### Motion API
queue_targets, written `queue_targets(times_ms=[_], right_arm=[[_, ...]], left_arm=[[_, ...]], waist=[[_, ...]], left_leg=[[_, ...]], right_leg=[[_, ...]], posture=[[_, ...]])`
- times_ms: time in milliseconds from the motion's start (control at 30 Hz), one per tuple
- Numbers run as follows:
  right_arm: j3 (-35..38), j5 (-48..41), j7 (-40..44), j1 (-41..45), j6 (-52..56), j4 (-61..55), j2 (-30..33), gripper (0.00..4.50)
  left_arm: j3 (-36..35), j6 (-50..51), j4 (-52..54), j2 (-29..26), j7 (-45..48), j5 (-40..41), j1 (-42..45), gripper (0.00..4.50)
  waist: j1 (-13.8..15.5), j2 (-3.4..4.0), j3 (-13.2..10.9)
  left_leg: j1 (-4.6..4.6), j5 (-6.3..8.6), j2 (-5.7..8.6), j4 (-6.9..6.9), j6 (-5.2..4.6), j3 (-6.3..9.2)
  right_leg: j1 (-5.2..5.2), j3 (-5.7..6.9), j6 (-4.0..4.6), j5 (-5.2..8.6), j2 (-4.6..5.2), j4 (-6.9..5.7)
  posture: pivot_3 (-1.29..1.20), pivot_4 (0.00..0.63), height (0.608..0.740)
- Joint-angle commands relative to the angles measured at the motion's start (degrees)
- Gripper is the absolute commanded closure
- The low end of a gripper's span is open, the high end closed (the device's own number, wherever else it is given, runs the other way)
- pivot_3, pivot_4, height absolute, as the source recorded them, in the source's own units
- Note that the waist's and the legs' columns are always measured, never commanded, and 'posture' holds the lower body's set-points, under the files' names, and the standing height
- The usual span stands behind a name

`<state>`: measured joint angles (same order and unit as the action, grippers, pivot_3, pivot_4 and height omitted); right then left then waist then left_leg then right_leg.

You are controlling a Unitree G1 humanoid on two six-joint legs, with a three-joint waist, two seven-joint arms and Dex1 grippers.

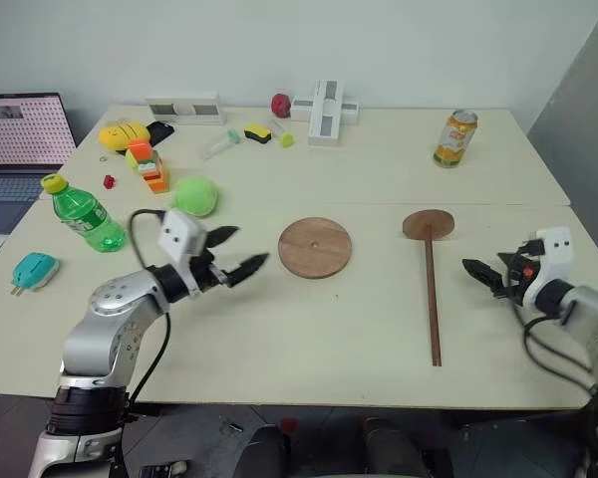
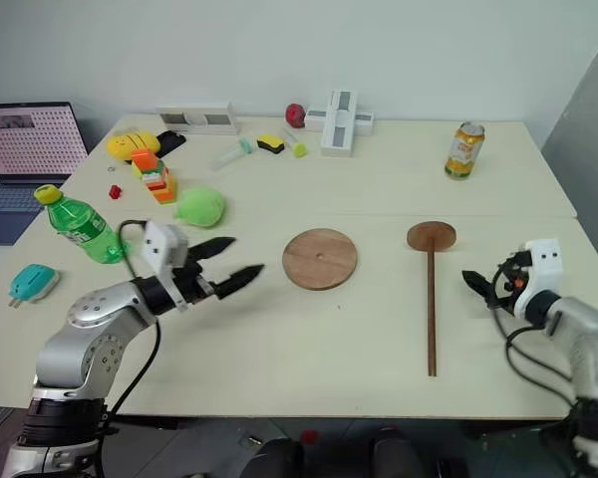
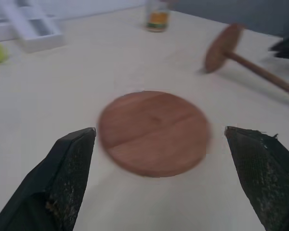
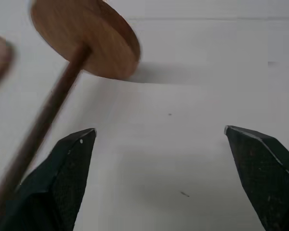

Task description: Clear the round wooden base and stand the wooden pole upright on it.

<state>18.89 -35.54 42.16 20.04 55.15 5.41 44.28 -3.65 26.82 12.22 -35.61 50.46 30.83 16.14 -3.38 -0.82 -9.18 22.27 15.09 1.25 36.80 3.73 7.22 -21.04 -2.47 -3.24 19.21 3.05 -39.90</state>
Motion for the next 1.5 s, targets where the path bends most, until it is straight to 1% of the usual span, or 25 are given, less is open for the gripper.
queue_targets(times_ms=[33,100,233,333,400,500,633,800,867,900,1067,1133,1167,1200,1267,1300,1400,1433,1500], right_arm=[[-3.8,-6.4,12.7,6.7,12.3,8.5,5.0,0.02],[-8.0,-5.6,17.5,10.7,14.4,14.6,6.3,0.02],[-14.2,-2.8,23.0,15.2,14.7,22.2,6.4,0.02],[-21.0,-1.3,28.5,16.2,14.5,22.4,5.8,0.02],[-23.7,-0.6,30.5,16.7,14.3,22.4,5.1,0.02],[-25.8,1.2,31.3,18.3,12.1,24.8,2.2,0.02],[-25.8,2.7,31.2,21.2,10.5,28.6,-2.3,0.02],[-25.3,4.1,31.2,22.1,9.7,29.9,-4.4,0.02],[-24.2,4.3,30.8,22.4,9.2,31.6,-4.9,0.38],[-24.0,4.5,30.8,22.4,9.0,31.8,-4.9,0.48],[-23.5,4.4,32.3,22.9,10.6,31.1,-3.8,1.72],[-23.4,4.6,32.7,22.9,10.9,30.9,-3.6,2.3],[-23.4,4.6,32.9,22.8,11.1,30.6,-3.5,2.48],[-23.4,4.5,33.2,22.7,11.3,30.2,-3.2,2.8],[-23.2,3.6,33.7,22.6,12.8,28.2,-2.5,3.29],[-22.8,2.9,33.8,22.6,13.9,26.8,-2.2,3.43],[-20.9,0.1,33.6,23.6,17.9,22.1,-1.5,4.16],[-20.0,-1.1,33.3,24.2,19.1,20.3,-1.5,4.24],[-17.8,-3.3,32.0,25.8,21.4,16.9,-2.3,4.24]], left_arm=[[3.7,2.6,6.5,-1.1,6.2,4.3,3.2,0.0],[5.7,2.5,7.9,-0.8,8.7,4.9,4.5,0.0],[7.2,1.7,8.1,-0.1,10.5,4.7,5.1,0.0],[7.7,1.1,8.9,-0.7,12.3,4.6,3.8,0.0],[7.7,0.8,9.4,-1.1,13.0,4.5,2.9,0.0],[7.7,0.8,10.2,-0.9,12.8,4.5,2.3,0.0],[7.8,0.7,10.8,0.1,11.4,4.4,2.4,0.0],[7.4,0.6,11.2,0.1,10.6,4.2,1.8,0.0],[7.3,0.2,11.3,0.1,10.4,3.9,1.5,0.0],[7.2,0.0,11.3,0.0,10.3,3.8,1.3,0.0],[7.8,-1.4,10.9,0.2,10.3,2.9,0.2,0.0],[8.0,-1.6,11.0,0.3,10.3,2.8,0.0,0.0],[8.1,-1.7,11.2,0.4,10.4,2.9,-0.2,0.0],[8.3,-1.8,11.4,0.5,10.6,3.0,-0.4,0.0],[8.4,-2.1,11.5,0.5,10.8,3.1,-0.8,0.0],[8.4,-2.3,11.5,0.5,10.9,3.1,-1.0,0.0],[8.1,-2.4,11.1,0.3,11.4,3.3,-1.0,0.0],[7.9,-2.4,10.9,0.3,11.5,3.4,-1.1,0.0],[7.3,-2.4,10.6,0.3,11.3,3.5,-1.3,0.0]], waist=[[0.1,-0.03,0.0],[0.1,-0.05,0.0],[0.1,-0.04,0.0],[0.0,-0.04,0.0],[0.0,-0.04,0.0],[0.0,-0.04,0.0],[-0.2,-0.05,0.0],[-0.2,-0.05,0.0],[-0.2,-0.05,0.0],[-0.2,-0.04,0.0],[-0.1,-0.04,0.0],[0.0,-0.04,0.0],[0.0,-0.04,0.0],[0.0,-0.04,0.0],[0.0,-0.04,-0.1],[0.0,-0.03,-0.1],[0.0,-0.02,-0.1],[0.0,-0.02,-0.1],[0.0,-0.01,-0.1]], left_leg=[[0.01,0.01,0.0,0.0,-0.01,0.01],[0.06,0.05,-0.02,0.01,-0.1,0.02],[0.16,0.1,-0.02,0.05,-0.18,-0.01],[0.29,0.11,-0.01,0.11,-0.19,-0.01],[0.3,0.11,-0.02,0.11,-0.19,0.03],[0.31,0.11,-0.01,0.12,-0.19,0.05],[0.27,0.11,-0.02,0.16,-0.19,0.08],[0.28,0.1,-0.02,0.16,-0.18,0.12],[0.27,0.1,-0.02,0.16,-0.18,0.11],[0.27,0.1,-0.02,0.16,-0.18,0.12],[0.3,0.1,0.0,0.15,-0.18,0.12],[0.32,0.1,0.0,0.16,-0.18,0.13],[0.32,0.1,0.0,0.16,-0.18,0.13],[0.32,0.1,0.01,0.16,-0.18,0.12],[0.32,0.1,0.02,0.16,-0.18,0.11],[0.33,0.1,0.02,0.15,-0.18,0.12],[0.37,0.1,0.01,0.16,-0.18,0.13],[0.37,0.1,0.01,0.16,-0.18,0.13],[0.39,0.1,0.02,0.16,-0.18,0.12]], right_leg=[[0.0,0.02,0.0,0.0,0.0,0.01],[0.01,0.06,0.0,0.0,-0.01,0.09],[-0.01,0.06,0.0,0.0,-0.01,0.2],[-0.12,0.07,-0.01,0.0,0.01,0.22],[-0.12,0.09,-0.01,0.0,0.01,0.24],[-0.12,0.1,-0.01,0.0,0.01,0.25],[-0.09,0.11,-0.04,-0.02,0.0,0.21],[-0.09,0.14,-0.04,-0.02,-0.01,0.2],[-0.09,0.12,-0.04,-0.02,-0.01,0.2],[-0.09,0.13,-0.04,-0.02,-0.01,0.2],[-0.13,0.12,-0.04,-0.02,0.0,0.2],[-0.14,0.13,-0.04,-0.02,0.01,0.2],[-0.14,0.13,-0.04,-0.02,0.01,0.2],[-0.14,0.13,-0.04,-0.02,0.01,0.21],[-0.14,0.12,-0.04,-0.02,0.02,0.22],[-0.14,0.12,-0.04,-0.02,0.02,0.22],[-0.2,0.12,-0.04,-0.02,0.02,0.2],[-0.19,0.13,-0.04,-0.02,0.02,0.2],[-0.21,0.11,-0.04,-0.02,0.02,0.2]], posture=[[0.0,0.15,0.74],[0.0,0.15,0.74],[0.0,0.15,0.74],[0.0,0.15,0.74],[0.0,0.15,0.74],[0.0,0.15,0.74],[0.0,0.15,0.74],[0.0,0.15,0.74],[0.0,0.15,0.74],[0.0,0.15,0.74],[0.0,0.15,0.74],[0.0,0.15,0.74],[0.0,0.15,0.74],[0.0,0.15,0.74],[0.0,0.15,0.74],[0.0,0.15,0.74],[0.0,0.15,0.74],[0.0,0.15,0.74],[0.0,0.15,0.74]])
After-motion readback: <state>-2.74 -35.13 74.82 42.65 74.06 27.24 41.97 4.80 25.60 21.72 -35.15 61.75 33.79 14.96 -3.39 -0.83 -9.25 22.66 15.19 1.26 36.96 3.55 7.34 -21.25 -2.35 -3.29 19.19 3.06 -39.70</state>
